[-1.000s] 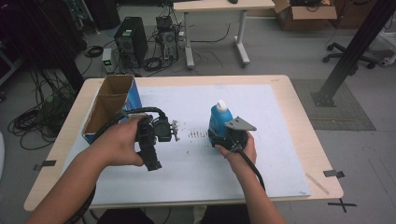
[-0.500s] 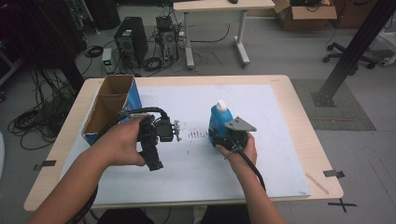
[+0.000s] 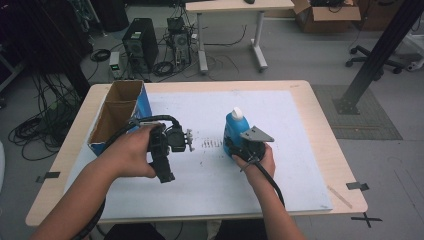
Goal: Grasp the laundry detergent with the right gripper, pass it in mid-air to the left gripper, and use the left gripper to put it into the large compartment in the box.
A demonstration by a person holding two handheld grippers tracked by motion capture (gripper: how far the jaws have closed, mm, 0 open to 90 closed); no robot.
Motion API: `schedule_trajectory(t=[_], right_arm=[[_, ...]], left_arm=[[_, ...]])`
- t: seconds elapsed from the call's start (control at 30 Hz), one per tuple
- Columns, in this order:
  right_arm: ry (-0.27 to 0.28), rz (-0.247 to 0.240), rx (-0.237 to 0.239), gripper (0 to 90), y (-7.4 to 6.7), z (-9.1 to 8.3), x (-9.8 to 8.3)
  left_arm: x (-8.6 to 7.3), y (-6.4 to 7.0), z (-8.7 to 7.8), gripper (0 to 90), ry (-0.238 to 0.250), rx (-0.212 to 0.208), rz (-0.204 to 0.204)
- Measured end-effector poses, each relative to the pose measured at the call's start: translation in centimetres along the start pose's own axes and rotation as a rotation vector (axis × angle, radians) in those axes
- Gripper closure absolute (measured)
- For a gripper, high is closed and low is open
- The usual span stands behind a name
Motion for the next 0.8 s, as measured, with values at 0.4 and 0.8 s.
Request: schedule_trajectory(t=[0.4,0.8], right_arm=[[0.024,-0.001,0.011,45.3,0.0,-0.1,-0.1],[0.062,0.052,0.067,46.2,0.5,-0.7,0.5]], left_arm=[[0.4,-0.1,0.1,0.2,-0.002,-0.002,0.005],[1.0,0.0,-0.3,0.2,0.001,0.004,0.014]])
Point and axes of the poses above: each handheld gripper's, and its own axes: z roughly forward along the jaws, x roughly out of its top, y roughly to its right, the point moved 7 cm from there along z, roughly forward along the jaws, and after that the axes turned 12 degrees about y, right-handed, at the moved point
